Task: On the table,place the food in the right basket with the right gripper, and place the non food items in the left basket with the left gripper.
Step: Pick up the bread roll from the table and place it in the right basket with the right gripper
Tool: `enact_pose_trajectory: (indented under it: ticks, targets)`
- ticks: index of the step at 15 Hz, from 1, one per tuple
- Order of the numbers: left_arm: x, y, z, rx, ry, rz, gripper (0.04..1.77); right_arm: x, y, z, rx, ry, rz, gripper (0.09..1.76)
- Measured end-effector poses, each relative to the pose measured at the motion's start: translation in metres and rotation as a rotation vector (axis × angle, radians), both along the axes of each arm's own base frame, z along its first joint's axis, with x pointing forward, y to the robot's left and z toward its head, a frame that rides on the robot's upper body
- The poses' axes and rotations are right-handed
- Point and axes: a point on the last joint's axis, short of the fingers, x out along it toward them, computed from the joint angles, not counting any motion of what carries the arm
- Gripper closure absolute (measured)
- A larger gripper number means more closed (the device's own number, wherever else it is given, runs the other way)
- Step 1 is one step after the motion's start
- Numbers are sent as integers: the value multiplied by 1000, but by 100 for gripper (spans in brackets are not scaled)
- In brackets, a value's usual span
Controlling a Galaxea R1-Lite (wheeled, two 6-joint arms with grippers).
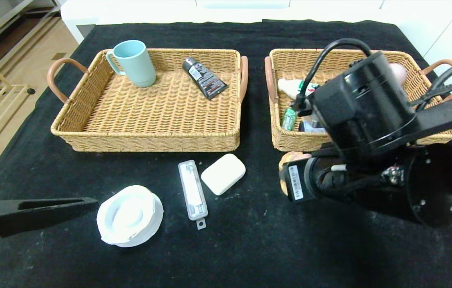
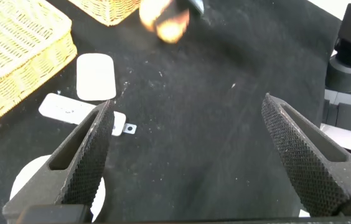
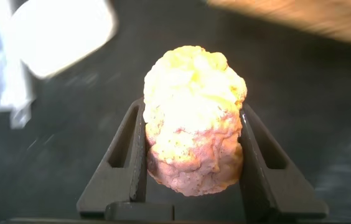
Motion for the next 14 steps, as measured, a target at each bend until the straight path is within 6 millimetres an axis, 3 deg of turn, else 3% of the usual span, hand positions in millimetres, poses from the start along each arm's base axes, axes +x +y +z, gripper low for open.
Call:
enact_pose_trajectory:
  ticks: [10,14]
  targets:
    - [0,0,0,1,1,-2,9,57,-70,57,171,-305,-248,98]
    - [-1,0,1,-1,-4,-2,9,82,-92,61,191,-392,-342,98]
